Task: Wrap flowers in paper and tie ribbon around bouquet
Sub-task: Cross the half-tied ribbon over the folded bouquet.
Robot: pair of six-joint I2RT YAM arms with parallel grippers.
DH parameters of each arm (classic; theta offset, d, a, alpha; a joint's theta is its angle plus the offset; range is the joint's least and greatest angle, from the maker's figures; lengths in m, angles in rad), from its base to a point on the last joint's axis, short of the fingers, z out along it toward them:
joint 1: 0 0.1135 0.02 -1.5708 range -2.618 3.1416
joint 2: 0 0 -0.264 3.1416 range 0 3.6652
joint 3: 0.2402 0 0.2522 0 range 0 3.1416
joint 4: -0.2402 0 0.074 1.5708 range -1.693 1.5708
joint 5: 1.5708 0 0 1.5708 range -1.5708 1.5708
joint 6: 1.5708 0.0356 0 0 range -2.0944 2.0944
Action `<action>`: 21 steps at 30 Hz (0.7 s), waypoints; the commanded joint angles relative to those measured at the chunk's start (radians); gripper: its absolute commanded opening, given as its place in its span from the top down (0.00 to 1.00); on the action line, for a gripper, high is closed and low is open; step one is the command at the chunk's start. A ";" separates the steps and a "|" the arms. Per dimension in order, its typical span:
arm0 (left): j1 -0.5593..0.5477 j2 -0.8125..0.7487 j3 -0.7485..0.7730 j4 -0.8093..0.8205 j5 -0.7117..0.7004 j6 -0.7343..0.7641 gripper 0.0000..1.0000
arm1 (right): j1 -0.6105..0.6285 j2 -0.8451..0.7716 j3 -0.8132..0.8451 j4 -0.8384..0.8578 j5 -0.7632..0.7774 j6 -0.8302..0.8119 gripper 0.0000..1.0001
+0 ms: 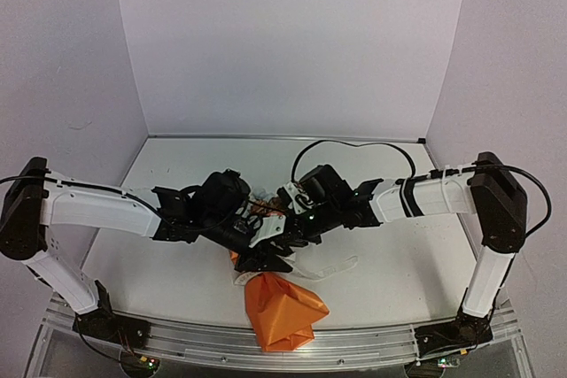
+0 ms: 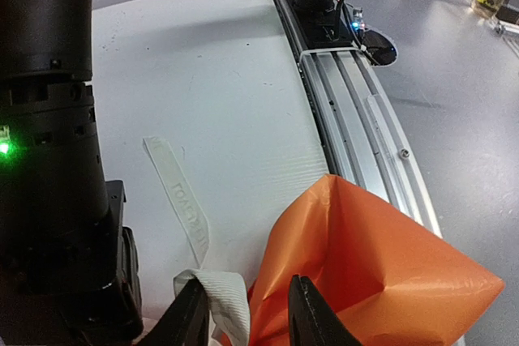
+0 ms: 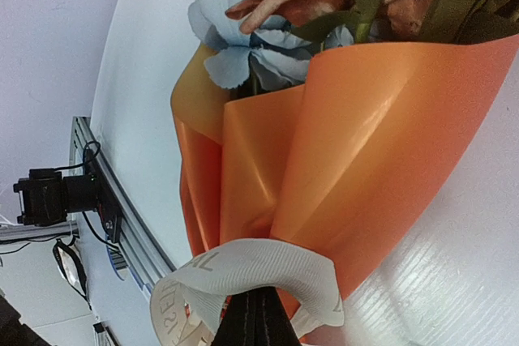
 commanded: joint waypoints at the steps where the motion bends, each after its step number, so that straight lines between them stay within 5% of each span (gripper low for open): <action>1: 0.001 -0.051 -0.036 0.172 -0.073 -0.087 0.56 | -0.002 0.013 0.013 0.031 -0.059 -0.022 1.00; 12: 0.005 -0.185 -0.123 0.297 -0.145 -0.249 0.33 | -0.001 0.015 -0.005 0.032 -0.080 -0.029 1.00; 21: 0.006 -0.195 -0.112 0.249 -0.159 -0.245 0.38 | 0.001 0.014 -0.008 0.020 -0.077 -0.038 1.00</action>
